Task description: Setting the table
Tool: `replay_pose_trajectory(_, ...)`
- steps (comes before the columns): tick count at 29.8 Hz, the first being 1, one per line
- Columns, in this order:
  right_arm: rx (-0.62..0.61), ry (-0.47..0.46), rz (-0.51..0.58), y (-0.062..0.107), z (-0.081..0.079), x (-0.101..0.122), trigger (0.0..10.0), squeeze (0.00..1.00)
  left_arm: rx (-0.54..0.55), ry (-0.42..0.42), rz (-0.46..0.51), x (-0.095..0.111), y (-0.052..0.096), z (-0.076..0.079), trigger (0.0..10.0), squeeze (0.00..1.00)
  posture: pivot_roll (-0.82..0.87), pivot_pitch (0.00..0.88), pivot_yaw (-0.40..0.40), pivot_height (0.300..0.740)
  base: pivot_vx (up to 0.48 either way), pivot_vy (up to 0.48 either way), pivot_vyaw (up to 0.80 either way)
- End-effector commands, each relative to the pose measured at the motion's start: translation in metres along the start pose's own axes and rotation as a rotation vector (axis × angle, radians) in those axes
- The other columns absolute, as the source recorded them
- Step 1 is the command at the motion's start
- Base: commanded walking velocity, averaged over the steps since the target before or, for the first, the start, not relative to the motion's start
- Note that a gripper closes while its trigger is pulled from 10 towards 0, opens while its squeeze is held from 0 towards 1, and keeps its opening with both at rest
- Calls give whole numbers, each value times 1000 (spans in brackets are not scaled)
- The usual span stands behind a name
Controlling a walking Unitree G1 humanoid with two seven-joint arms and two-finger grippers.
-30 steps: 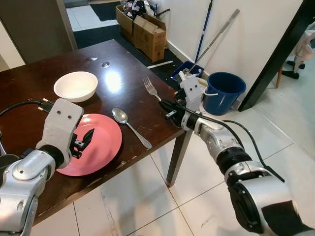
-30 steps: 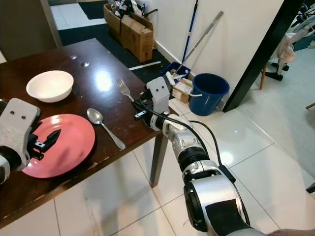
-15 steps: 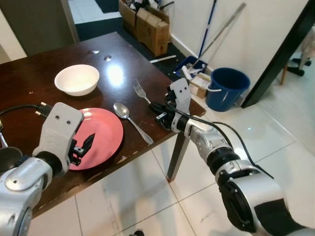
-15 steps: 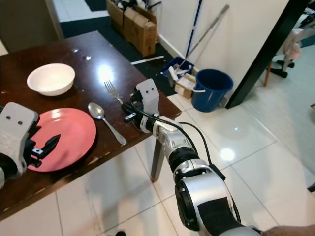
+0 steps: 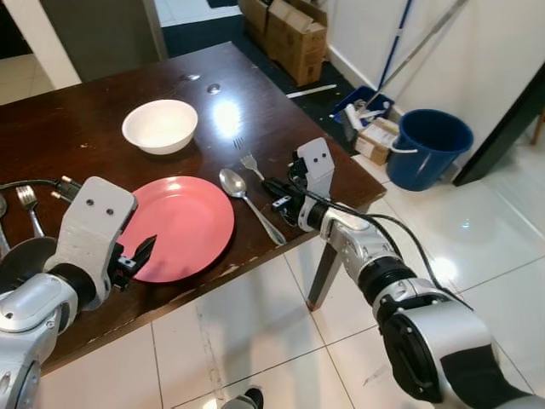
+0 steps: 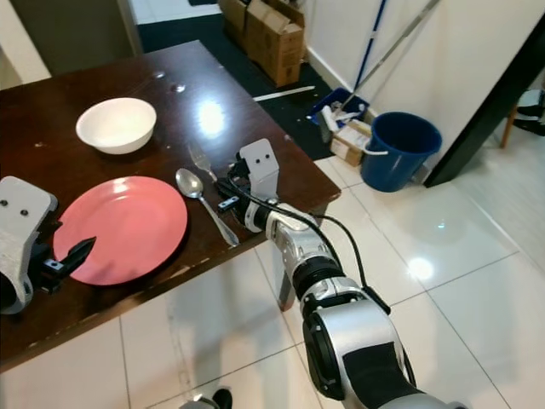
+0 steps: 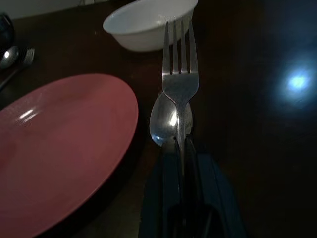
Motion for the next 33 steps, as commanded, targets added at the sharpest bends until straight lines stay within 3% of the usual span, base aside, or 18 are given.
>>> replay_pose_trajectory(1,-15,1,-30,4,0,-10,10000,0,-11,0,-12,-1,2,0,10000,0,384,203,133,740,0,0,0)
replay_pose_trajectory(11,-100,31,-70,18,21,-19,10000,0,-36,12,-16,-1,-6,5,10000,0,338,188,143,740,0,0,0)
replay_pose_trajectory(21,-57,33,-77,20,15,-26,10000,0,-49,20,-3,1,-10,8,10000,0,327,181,140,740,0,0,0)
replay_pose_trajectory(22,-52,35,-76,19,14,-25,10000,71,-48,21,-3,1,-10,8,10000,0,327,181,140,740,0,0,0)
replay_pose_trajectory(23,-50,37,-75,19,14,-25,10000,71,-47,21,-3,1,-10,8,10000,0,331,183,137,740,0,0,0)
replay_pose_trajectory(24,-49,39,-74,18,14,-24,10000,1000,-46,22,-3,1,-10,8,10000,0,332,183,135,740,0,0,0)
replay_pose_trajectory(33,-64,64,-54,17,20,-14,10000,1000,-46,30,0,0,-12,10,10000,0,316,183,131,740,0,0,0)
Point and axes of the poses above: a point about 5 cm out from each wrist's last joint towards the gripper, its own y axis pointing back from the gripper into the wrist, its own x axis along the axis of the wrist's last joint, z = x × y, the point moved 2 cm from there along -y, pointing out of the wrist towards the gripper, and after that the axes turned 10 degrees about y, right-handed, at the moved point
